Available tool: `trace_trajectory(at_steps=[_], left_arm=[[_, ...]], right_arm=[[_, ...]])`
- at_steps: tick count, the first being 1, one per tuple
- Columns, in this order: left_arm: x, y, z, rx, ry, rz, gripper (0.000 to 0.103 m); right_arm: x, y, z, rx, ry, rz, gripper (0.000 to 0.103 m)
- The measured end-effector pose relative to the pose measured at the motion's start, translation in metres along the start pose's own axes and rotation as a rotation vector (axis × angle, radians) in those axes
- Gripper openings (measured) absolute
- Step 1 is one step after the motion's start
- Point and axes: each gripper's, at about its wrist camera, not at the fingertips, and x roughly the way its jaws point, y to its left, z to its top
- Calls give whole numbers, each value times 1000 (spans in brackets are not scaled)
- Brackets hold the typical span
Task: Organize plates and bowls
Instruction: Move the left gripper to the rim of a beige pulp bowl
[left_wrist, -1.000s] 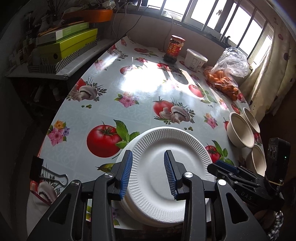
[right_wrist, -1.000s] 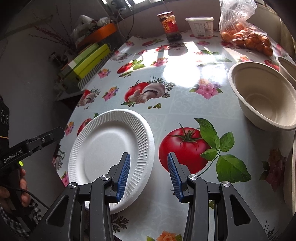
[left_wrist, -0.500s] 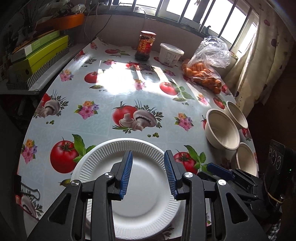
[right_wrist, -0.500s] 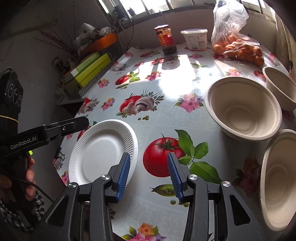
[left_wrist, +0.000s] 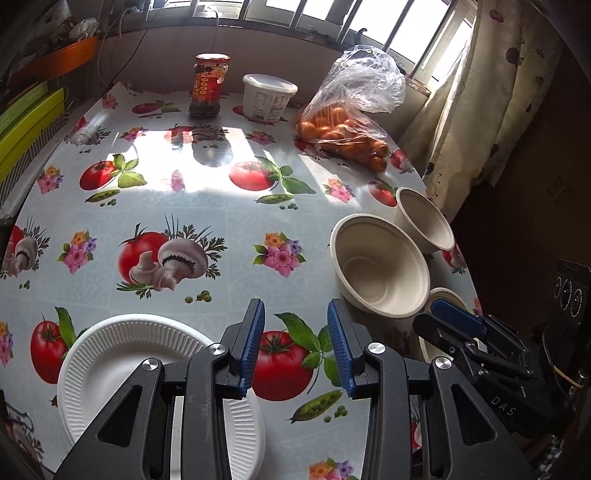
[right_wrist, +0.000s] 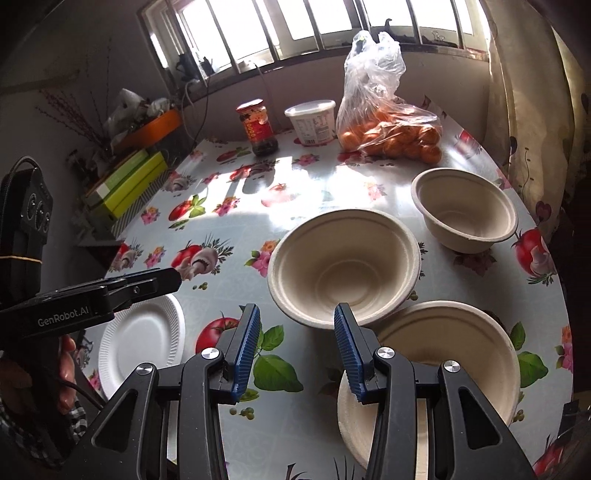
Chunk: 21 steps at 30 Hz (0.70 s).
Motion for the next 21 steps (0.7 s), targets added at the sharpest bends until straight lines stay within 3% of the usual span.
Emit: trace_trajectory(at_steps=[11,21], left_arm=[[38,-22,17,11,53,-24,37],[63,-22,27,-24,86,-34,37]], right_arm=[[1,-43,21,42,-10,-107,42],[21,-68,30,87,22,-134,42]])
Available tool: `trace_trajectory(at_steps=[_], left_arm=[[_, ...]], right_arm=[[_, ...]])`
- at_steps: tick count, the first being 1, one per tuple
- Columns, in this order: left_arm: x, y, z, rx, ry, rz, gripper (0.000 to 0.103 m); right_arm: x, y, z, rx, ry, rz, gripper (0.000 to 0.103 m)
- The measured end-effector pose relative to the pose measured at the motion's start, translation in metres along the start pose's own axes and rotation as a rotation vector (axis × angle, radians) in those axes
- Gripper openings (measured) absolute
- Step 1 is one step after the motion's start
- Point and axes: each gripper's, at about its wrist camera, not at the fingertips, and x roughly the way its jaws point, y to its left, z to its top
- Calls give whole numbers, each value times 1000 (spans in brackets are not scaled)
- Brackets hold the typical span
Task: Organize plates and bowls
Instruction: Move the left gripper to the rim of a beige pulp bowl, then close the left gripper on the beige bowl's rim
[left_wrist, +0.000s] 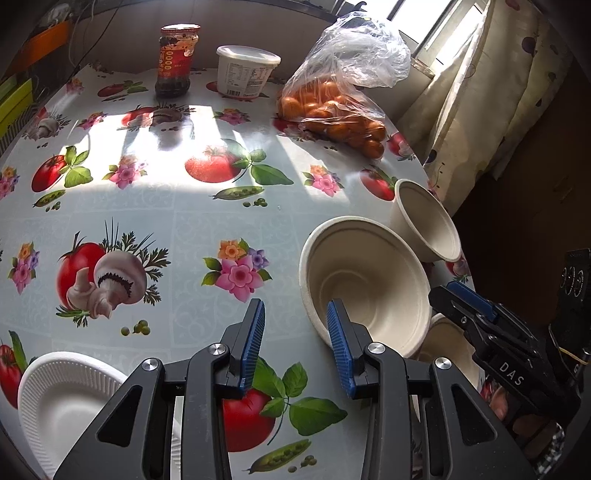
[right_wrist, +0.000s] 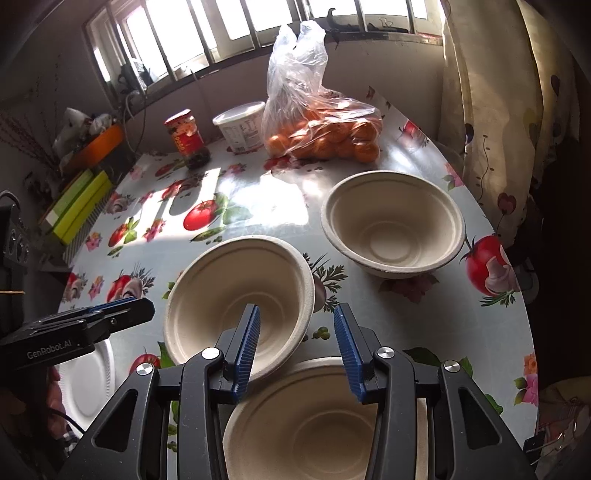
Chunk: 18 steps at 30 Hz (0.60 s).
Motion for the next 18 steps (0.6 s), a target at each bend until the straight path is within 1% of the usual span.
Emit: trace_trajectory(at_steps=[9,11,14,18], left_arm=[[12,-4,4,14,16,-16,37],[14,-4,4,15,23,-17,36],[16,-4,4,17,22,-18,33],[18,-4,5,19,22,-13,31]], right_arm=[[13,-2,2,-2,21,-6,40],[14,-1,3,-6,19,-7,36],[17,-2,3,2,24,-6,33],[18,-3,3,7,23,-3,30]])
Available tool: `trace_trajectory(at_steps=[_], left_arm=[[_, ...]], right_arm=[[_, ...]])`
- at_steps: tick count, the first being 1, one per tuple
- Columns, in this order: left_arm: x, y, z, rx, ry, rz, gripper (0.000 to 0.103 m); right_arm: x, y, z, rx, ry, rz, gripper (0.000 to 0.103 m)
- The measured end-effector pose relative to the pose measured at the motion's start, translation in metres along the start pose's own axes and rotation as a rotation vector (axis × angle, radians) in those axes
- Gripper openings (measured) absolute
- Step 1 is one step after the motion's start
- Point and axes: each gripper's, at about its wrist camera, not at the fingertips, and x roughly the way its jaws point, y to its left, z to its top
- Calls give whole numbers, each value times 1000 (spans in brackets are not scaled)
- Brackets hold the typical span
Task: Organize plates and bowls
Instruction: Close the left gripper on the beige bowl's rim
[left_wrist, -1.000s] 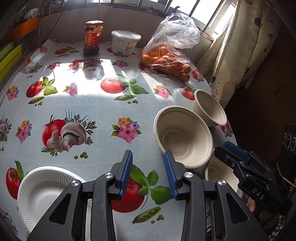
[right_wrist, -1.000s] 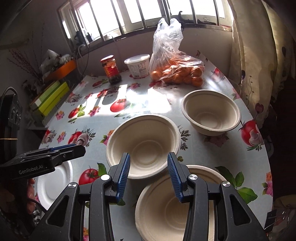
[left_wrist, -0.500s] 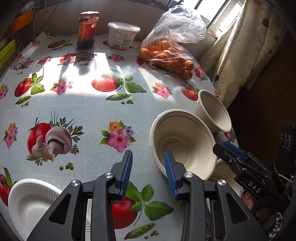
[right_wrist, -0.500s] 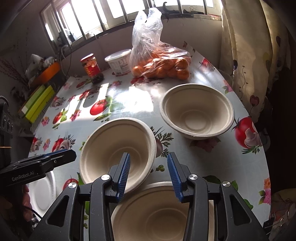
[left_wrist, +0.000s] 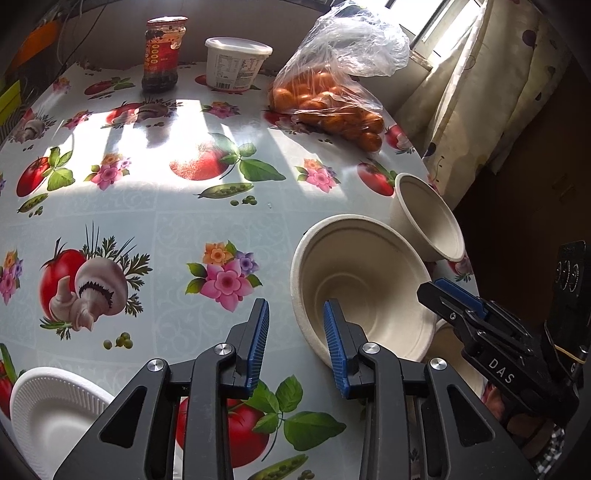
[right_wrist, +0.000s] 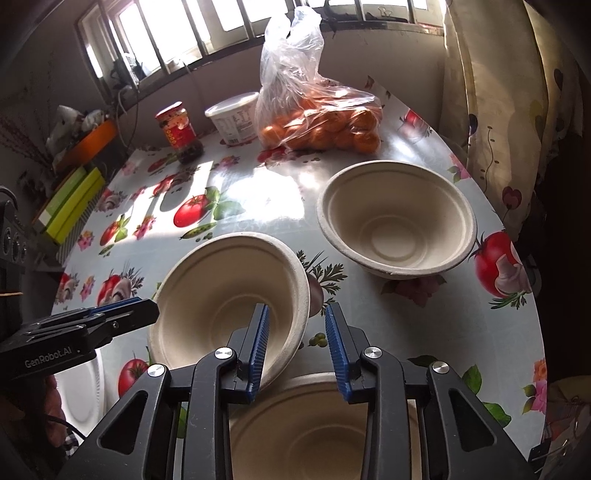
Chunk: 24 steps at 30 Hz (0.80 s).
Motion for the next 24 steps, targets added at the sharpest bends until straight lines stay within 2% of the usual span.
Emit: trace_trajectory(at_steps=[10,24], left_arm=[[7,-4,-1,8,15,-8,18],[11,-7,-2,16,9,7,13]], right_arm=[[4,0,-2,-4,8,2,22],[8,0,-4,-4,11,1,18]])
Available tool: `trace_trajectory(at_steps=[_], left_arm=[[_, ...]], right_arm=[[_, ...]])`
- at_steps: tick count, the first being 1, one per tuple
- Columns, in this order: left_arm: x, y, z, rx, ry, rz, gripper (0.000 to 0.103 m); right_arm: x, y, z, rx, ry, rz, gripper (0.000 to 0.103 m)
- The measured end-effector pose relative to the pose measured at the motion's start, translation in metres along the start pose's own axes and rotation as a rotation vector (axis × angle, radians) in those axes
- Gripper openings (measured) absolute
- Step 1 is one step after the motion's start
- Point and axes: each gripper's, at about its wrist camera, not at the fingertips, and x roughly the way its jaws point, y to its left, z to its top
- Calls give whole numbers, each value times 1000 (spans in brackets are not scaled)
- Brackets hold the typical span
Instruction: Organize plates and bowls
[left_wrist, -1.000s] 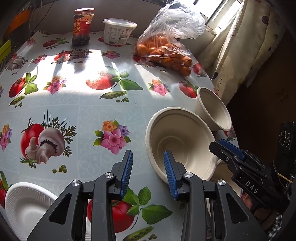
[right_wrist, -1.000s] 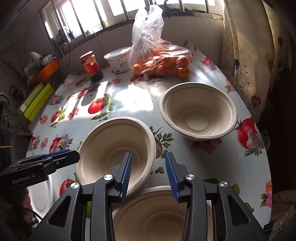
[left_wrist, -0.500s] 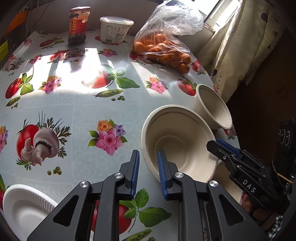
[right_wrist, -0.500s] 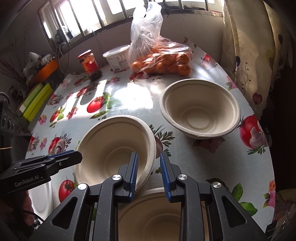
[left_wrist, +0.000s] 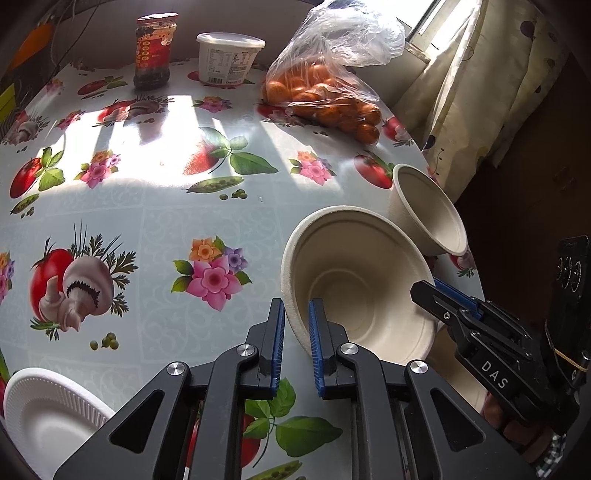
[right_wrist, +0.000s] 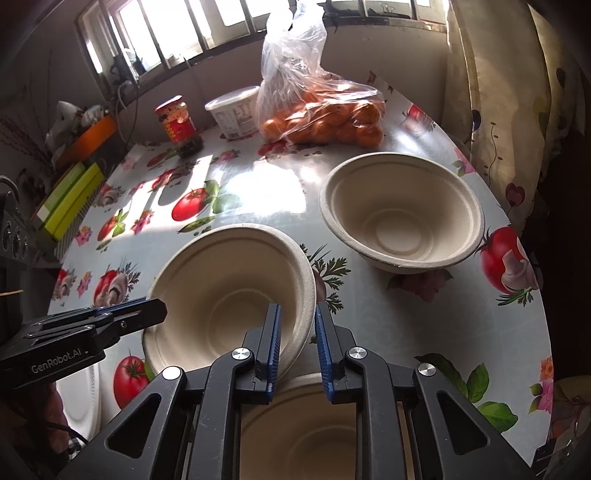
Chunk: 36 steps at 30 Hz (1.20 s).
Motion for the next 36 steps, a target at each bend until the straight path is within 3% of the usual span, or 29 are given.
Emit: trace_trajectory(at_steps=[21,36], left_arm=[[-4,-3,1,13,-21,15,13],[-29,-10,1,30,-69,-2,13]], right_arm=[[-1,-5,0,8,-9,-1,15],[-26,1,4,12,-63,7,15]])
